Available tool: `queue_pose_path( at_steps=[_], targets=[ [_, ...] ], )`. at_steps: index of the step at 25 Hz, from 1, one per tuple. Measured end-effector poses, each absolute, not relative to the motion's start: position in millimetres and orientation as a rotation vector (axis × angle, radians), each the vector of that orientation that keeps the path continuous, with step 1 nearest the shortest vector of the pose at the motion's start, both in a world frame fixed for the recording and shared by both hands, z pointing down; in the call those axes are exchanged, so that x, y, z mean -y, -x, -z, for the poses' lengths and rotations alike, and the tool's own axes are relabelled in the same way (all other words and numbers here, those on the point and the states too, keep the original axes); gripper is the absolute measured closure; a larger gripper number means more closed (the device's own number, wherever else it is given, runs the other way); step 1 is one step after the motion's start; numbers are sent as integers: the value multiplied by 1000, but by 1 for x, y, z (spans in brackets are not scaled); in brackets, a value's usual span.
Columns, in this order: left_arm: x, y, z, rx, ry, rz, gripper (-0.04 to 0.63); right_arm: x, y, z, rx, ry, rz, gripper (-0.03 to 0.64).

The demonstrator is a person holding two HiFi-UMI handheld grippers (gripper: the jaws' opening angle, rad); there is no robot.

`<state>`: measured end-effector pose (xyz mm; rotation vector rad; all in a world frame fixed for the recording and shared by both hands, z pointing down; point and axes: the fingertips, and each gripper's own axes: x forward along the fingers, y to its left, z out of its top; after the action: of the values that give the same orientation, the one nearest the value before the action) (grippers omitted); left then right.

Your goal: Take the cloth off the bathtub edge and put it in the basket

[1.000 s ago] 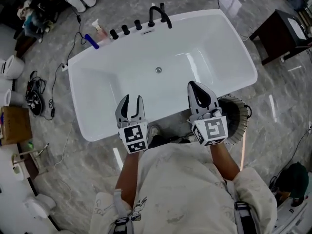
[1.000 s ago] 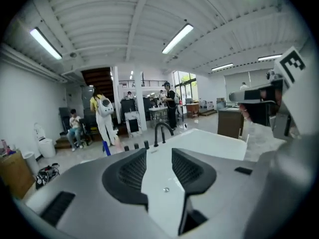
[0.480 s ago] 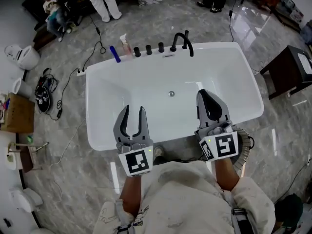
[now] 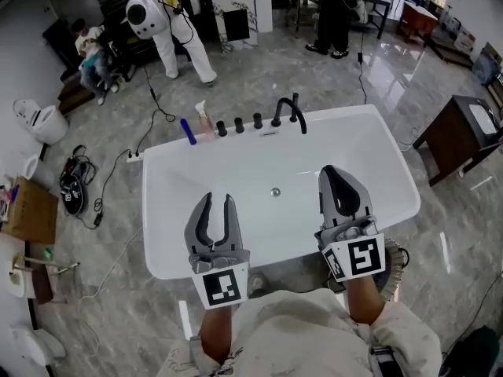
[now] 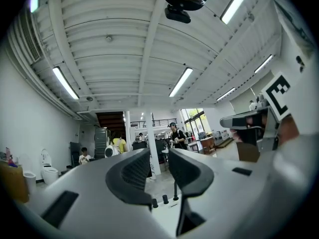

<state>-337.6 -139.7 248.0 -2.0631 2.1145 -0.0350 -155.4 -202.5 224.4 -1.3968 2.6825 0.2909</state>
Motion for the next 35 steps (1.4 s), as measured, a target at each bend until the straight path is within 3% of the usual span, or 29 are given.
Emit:
queue_pose_path(
  at_steps=[4, 13, 35],
  targets=[
    [139, 336, -249, -2133, 2072, 32, 495, 202, 151, -226, -2693, 1401, -283, 627],
    [140, 337, -258, -2132, 2093, 36, 591, 204, 150, -228, -2703, 1419, -281, 627],
    [129, 338, -257, -2144, 2106, 27, 591, 191, 149, -230, -2682, 1437, -241, 629]
  ],
)
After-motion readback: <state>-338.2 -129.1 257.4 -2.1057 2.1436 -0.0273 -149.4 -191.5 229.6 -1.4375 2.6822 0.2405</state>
